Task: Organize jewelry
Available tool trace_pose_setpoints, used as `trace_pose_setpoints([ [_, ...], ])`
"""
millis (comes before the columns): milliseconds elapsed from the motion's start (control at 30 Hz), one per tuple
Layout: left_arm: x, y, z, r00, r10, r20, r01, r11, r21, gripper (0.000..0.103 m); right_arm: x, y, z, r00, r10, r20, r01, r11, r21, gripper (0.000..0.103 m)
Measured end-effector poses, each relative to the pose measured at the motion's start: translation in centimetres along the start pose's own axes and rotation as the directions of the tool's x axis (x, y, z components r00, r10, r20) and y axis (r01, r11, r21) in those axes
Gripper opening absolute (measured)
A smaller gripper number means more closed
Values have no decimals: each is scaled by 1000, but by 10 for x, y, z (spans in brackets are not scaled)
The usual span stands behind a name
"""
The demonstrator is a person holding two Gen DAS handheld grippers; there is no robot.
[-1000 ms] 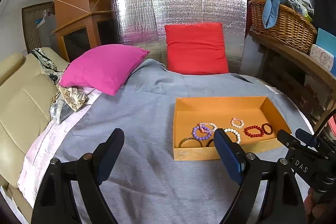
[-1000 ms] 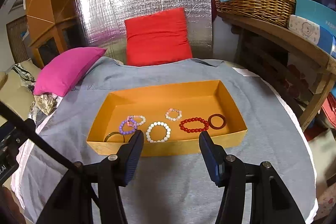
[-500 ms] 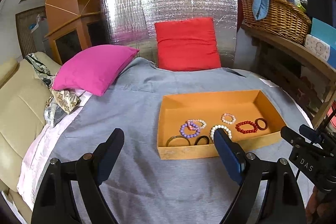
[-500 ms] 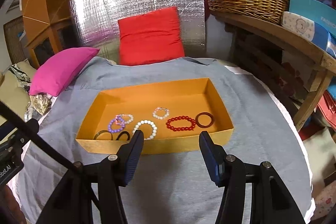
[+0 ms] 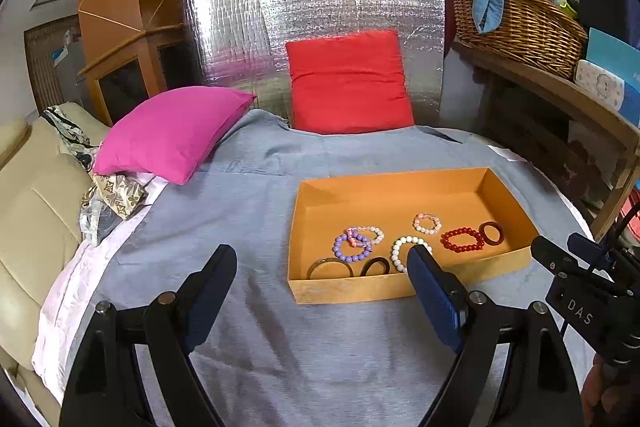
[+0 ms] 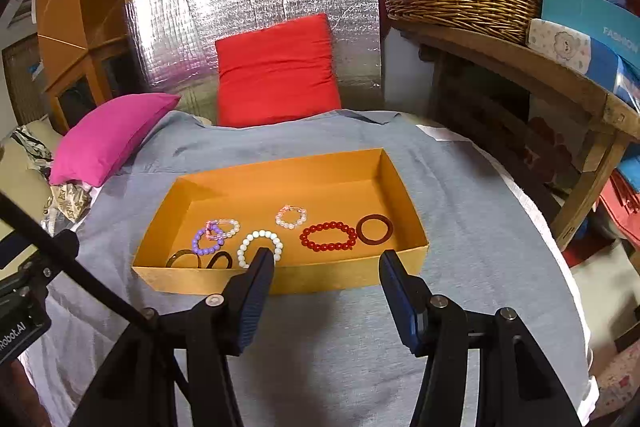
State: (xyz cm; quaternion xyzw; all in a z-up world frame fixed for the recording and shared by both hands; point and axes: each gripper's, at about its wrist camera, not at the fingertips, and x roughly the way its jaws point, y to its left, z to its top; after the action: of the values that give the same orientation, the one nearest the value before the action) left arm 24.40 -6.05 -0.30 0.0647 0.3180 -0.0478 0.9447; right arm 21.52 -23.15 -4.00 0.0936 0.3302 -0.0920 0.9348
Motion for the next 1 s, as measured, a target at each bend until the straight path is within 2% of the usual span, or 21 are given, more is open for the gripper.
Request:
trace_pose_setpoints([
  [567, -1, 36, -2, 999, 32, -3, -32, 998, -49, 87, 8, 34, -4, 1000, 16, -14, -17, 999, -45, 59],
  [1000, 1, 23, -2, 1000, 25, -2, -25, 999, -26, 87, 10, 26, -4, 1000, 12, -20, -13, 999, -39, 59],
])
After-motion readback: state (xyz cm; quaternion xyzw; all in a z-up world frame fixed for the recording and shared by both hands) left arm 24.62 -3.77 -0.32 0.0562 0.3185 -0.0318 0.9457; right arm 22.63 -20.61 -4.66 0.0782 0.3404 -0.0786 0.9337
